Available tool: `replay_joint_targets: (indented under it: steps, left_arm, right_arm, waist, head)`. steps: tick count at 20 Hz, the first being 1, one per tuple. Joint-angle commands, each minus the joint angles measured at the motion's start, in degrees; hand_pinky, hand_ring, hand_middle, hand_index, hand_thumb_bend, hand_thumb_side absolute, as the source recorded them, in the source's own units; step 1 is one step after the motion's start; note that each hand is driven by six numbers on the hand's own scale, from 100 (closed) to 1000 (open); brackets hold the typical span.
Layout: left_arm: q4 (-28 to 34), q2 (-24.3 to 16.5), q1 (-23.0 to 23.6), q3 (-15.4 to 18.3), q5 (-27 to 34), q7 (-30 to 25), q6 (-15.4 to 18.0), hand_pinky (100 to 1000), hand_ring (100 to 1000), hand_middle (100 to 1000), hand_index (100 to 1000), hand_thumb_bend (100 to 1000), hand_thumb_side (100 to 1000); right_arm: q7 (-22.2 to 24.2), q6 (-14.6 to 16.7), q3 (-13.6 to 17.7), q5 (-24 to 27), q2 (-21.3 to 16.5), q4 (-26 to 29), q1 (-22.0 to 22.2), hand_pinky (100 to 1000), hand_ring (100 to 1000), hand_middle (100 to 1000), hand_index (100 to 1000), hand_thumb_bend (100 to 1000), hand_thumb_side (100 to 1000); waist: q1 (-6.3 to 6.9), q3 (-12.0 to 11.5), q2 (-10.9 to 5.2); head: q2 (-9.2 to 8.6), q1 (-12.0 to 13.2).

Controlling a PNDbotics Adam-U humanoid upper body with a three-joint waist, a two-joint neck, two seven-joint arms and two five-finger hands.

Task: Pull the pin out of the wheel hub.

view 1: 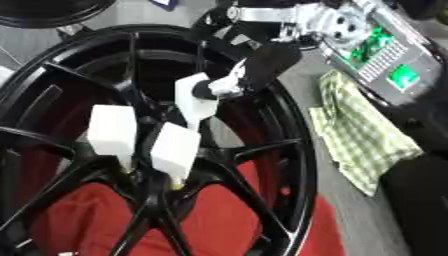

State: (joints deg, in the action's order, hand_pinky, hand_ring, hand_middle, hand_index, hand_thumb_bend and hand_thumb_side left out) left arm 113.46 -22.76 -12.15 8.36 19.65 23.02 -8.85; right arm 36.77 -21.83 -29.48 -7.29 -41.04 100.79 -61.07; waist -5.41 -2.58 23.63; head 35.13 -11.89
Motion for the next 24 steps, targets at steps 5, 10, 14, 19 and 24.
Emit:
replay_joint_targets:
  steps: [5,10,14,19,24]
  left_arm:
    - [1.13,-1.28,-0.46,0.40,0.23,-0.13,-0.11,736,698,588,664,100,816]
    - [1.13,-1.22,-0.44,0.45,0.25,-0.14,-0.11,737,698,588,664,100,816]
    - [1.13,-1.12,-0.45,0.45,0.29,-0.13,-0.16,737,698,588,664,100,817]
    - [1.13,-1.06,-0.45,0.45,0.33,-0.14,-0.16,738,698,588,664,100,818]
    - [1.13,-0.95,-0.43,0.42,0.33,-0.18,-0.20,738,698,588,664,100,819]
  right_arm:
    - [2.77,4.16,0.96,6.57,-1.45,1.62,-0.73,909,974,863,879,460,435]
    - [3.76,5.60,0.87,10.78,-1.83,2.07,-0.56,904,967,850,872,446,412]
    - [4.18,5.94,0.67,11.76,-2.06,2.00,-0.43,904,967,851,872,452,391]
    - [3.73,6.59,0.70,10.87,-2.02,1.08,-0.26,906,971,856,875,447,367]
    - [2.68,7.35,1.20,9.73,-1.95,0.28,-0.28,908,973,857,877,448,353]
  waist:
    - [0.13,-0.13,-1.46]
    - [0.03,-0.20,-1.46]
    - [-0.03,-0.28,-1.44]
    - [-0.01,-0.42,-1.35]
    - [0.00,-0.41,-1.20]
  head:
    - [-0.36,-0.11]
    - [-0.31,-0.03]
    - [-0.38,0.02]
    - [-0.47,-0.09]
    - [-0.56,-0.11]
